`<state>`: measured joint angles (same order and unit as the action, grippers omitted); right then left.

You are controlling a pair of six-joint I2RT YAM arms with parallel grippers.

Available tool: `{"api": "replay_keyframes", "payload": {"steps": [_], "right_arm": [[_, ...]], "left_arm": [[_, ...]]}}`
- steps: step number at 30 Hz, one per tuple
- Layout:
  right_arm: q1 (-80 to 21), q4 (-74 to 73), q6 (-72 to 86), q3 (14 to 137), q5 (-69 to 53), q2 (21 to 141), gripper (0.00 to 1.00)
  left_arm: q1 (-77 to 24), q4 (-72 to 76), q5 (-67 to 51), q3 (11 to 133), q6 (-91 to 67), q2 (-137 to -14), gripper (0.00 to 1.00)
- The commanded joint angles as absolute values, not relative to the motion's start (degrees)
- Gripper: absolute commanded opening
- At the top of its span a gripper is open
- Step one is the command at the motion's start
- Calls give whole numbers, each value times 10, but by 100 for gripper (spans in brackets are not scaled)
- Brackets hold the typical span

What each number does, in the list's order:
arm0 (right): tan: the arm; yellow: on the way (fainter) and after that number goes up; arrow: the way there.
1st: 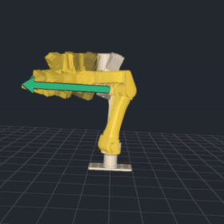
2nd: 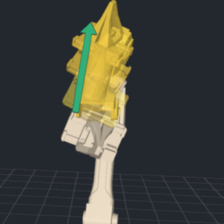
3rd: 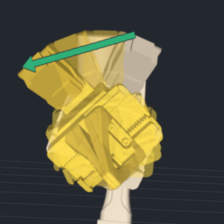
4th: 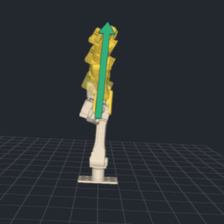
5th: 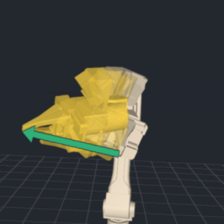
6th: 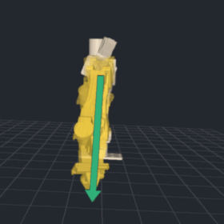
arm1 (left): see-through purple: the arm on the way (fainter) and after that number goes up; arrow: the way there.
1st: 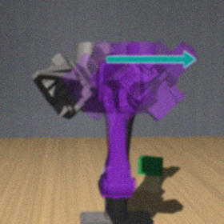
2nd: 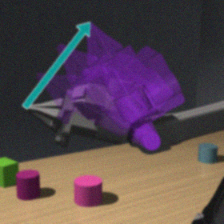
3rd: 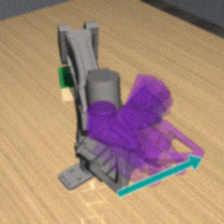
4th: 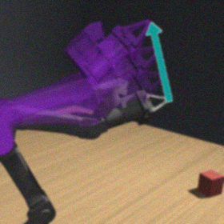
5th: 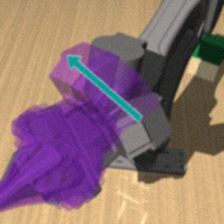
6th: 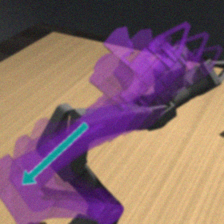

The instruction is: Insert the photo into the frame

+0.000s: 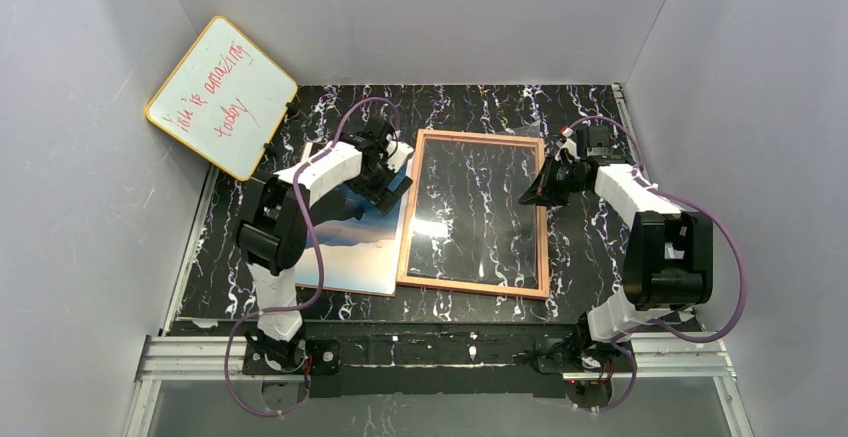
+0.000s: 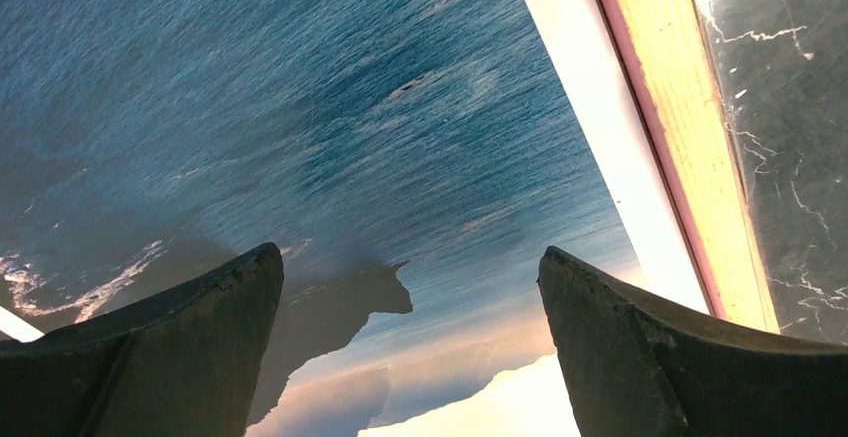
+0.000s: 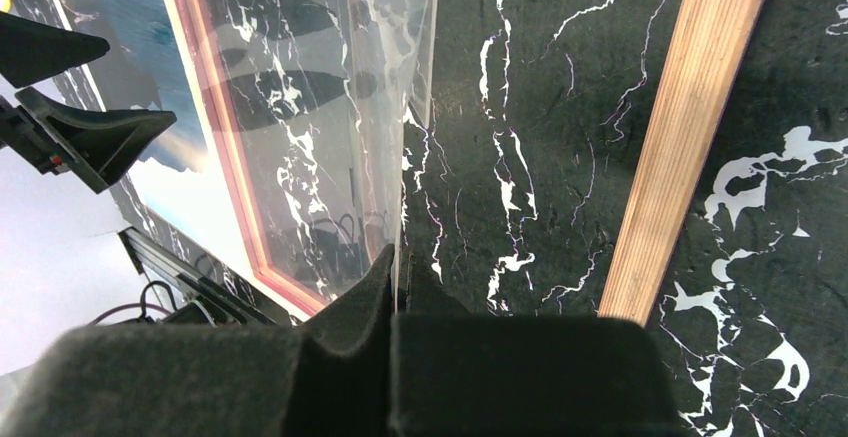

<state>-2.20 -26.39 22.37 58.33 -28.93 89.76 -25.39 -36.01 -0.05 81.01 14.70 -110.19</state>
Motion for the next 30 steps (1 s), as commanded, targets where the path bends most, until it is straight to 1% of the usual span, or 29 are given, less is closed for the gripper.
{"api": "replay_keyframes", "payload": {"steps": [1, 12, 19, 24, 30], "right_arm": [[-17, -273, 206, 593, -303, 917, 1], [-18, -312, 182, 628, -318, 930, 1], [-18, -355, 164, 663, -310, 922, 1], [-18, -352, 169, 675, -324, 932, 1], [-18, -336, 174, 658, -336, 930, 1]], "left_arm": [[-264, -358, 22, 805, 145, -1101, 98], [-278, -353, 47, 815, 143, -1122, 98], [-278, -354, 36, 817, 136, -1122, 98], [-279, -353, 33, 813, 140, -1120, 98], [-279, -345, 25, 808, 137, -1117, 98]]}}
